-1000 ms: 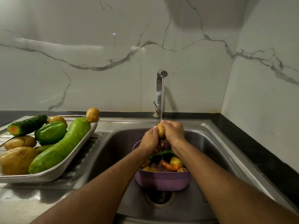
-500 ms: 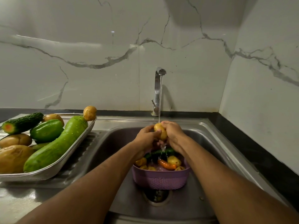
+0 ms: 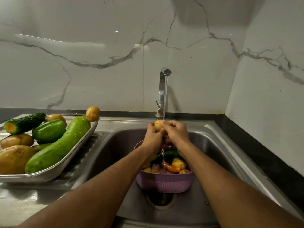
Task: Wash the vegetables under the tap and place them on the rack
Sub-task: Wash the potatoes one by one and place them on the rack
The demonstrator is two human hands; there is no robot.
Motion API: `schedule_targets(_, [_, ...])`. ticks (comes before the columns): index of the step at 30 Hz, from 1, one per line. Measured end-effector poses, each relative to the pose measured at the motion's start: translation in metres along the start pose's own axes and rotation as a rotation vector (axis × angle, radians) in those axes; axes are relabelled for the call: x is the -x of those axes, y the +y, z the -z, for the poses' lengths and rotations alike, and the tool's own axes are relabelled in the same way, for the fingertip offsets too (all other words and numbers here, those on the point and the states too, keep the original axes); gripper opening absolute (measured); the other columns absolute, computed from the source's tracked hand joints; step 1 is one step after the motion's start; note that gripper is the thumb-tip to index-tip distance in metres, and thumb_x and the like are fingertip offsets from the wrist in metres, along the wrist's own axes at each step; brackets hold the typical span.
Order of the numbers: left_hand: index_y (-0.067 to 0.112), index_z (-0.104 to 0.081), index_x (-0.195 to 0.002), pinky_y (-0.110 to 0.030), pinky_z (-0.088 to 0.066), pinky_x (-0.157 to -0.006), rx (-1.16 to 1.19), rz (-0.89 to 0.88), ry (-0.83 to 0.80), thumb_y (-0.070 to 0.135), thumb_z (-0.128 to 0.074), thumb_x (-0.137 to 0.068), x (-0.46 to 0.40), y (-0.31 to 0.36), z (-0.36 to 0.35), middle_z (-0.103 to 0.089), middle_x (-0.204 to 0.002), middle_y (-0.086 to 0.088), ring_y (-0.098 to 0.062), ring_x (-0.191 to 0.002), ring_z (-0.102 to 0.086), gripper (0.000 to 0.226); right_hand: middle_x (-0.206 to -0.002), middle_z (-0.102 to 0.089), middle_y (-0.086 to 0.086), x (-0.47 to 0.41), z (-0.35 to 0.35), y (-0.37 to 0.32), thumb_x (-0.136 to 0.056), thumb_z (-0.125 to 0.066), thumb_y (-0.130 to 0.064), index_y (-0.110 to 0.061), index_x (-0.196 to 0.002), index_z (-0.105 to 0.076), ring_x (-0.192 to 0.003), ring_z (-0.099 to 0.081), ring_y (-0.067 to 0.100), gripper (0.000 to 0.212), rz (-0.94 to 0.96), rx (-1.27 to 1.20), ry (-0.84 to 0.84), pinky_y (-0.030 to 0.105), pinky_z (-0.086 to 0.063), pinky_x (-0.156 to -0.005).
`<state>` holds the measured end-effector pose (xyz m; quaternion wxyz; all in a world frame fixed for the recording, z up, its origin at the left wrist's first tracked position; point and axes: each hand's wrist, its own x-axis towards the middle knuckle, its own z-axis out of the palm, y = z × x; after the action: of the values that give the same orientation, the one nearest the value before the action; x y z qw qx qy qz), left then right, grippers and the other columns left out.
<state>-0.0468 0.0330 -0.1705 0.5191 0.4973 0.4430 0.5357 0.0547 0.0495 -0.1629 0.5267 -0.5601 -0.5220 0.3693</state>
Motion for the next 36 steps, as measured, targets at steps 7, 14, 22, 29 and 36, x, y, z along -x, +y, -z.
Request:
schedule_targets(7, [0.024,-0.053,-0.128,-0.039,-0.062,-0.089,-0.401,-0.179,-0.024,0.009,-0.058,-0.102,0.002,-0.001,0.009,-0.068,-0.113,-0.003,-0.017,-0.099,-0.071,0.031,-0.115,-0.073,-0.001,-0.001,0.001,-0.003,-0.094,-0.073,-0.039,-0.024,-0.124,-0.071,-0.103,-0.067,0.017,0.034,0.054,0.080,-0.078,0.032,-0.060,-0.084])
schedule_targets(14, [0.018,-0.057,-0.136,-0.028,-0.061,-0.075,-0.244,-0.106,-0.122,0.014,-0.058,-0.103,0.000,0.000,0.028,-0.069,-0.118,-0.012,-0.019,-0.095,-0.071,0.033,-0.103,-0.073,0.016,-0.001,0.015,-0.007,-0.103,-0.062,-0.029,-0.016,-0.126,-0.069,-0.080,-0.075,0.031,0.028,-0.145,-0.085,-0.266,0.041,-0.065,-0.072])
schedule_targets(22, [0.019,-0.043,-0.137,-0.036,-0.058,-0.090,-0.363,-0.089,-0.058,0.034,-0.035,-0.112,-0.002,-0.005,0.010,-0.061,-0.121,-0.007,-0.016,-0.104,-0.064,0.031,-0.093,-0.071,0.009,-0.004,0.010,0.001,-0.109,-0.048,-0.033,-0.012,-0.111,-0.068,-0.085,-0.073,0.029,0.030,0.018,0.202,-0.084,0.045,-0.063,-0.080])
schedule_targets(29, [0.013,-0.056,-0.127,-0.041,-0.059,-0.085,-0.076,0.176,0.205,0.042,-0.029,-0.111,-0.014,-0.006,-0.008,-0.066,-0.113,-0.014,-0.025,-0.100,-0.066,0.042,-0.092,-0.069,-0.007,0.013,0.005,-0.001,-0.104,-0.059,-0.038,-0.020,-0.113,-0.075,-0.089,-0.068,0.011,0.026,0.206,0.361,-0.072,0.017,-0.047,-0.067])
schedule_targets(36, [0.006,-0.065,-0.127,-0.043,-0.052,-0.097,0.262,0.417,0.014,0.064,-0.024,-0.106,0.008,0.016,-0.013,-0.067,-0.124,-0.017,-0.029,-0.114,-0.061,0.074,-0.142,-0.057,0.003,0.034,-0.008,-0.003,-0.111,-0.043,-0.032,-0.020,-0.146,-0.056,-0.130,-0.056,0.023,0.039,0.138,0.183,-0.089,0.031,-0.046,-0.105])
